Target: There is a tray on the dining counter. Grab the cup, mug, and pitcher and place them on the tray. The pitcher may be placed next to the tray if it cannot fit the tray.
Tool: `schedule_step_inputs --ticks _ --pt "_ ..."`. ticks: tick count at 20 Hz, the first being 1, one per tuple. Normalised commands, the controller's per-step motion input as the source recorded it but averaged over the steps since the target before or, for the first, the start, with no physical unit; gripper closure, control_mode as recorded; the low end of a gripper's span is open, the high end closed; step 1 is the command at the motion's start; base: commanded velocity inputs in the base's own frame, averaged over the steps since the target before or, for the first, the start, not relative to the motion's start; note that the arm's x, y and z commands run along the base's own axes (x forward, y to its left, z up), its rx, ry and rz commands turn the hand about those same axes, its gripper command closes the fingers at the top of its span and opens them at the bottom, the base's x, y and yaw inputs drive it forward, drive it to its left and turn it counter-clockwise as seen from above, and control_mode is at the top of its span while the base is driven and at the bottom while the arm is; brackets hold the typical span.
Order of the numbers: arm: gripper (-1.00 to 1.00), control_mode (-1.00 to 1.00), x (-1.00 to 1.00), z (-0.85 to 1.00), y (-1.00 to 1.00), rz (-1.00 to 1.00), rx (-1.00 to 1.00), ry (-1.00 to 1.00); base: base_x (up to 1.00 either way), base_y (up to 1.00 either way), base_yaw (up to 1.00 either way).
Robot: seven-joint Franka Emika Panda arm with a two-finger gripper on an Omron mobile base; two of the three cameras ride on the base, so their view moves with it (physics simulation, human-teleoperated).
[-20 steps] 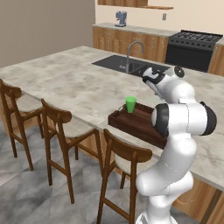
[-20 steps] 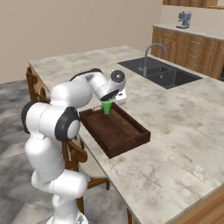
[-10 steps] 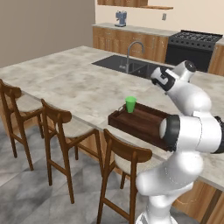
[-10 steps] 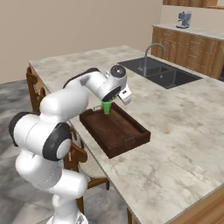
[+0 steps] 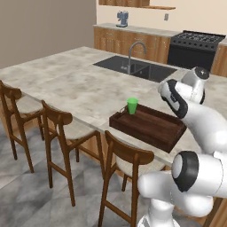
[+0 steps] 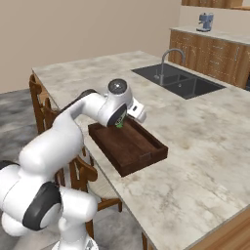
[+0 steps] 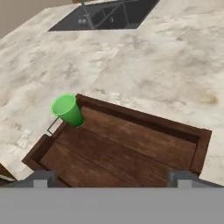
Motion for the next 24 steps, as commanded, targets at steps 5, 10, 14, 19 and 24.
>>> schedule_step_inputs --ticks 5,10,14,19,24 --pt "-1.00 -1.00 -0.66 0.15 0.00 0.19 -0.20 0.00 0.00 0.00 0.00" --pt "-1.00 -1.00 -0.46 0.51 0.25 0.04 -0.17 0.09 0.00 0.00 0.00" --pt "-1.00 -1.00 -0.34 0.58 0.32 0.00 -0.15 0.27 0.00 0.00 0.00" --pt "-1.00 -1.00 -0.34 0.40 0.00 0.00 0.00 0.24 0.00 0.00 0.00" --pt "-1.00 -1.00 -0.42 0.09 0.00 0.00 0.03 0.11 0.00 0.00 0.00"
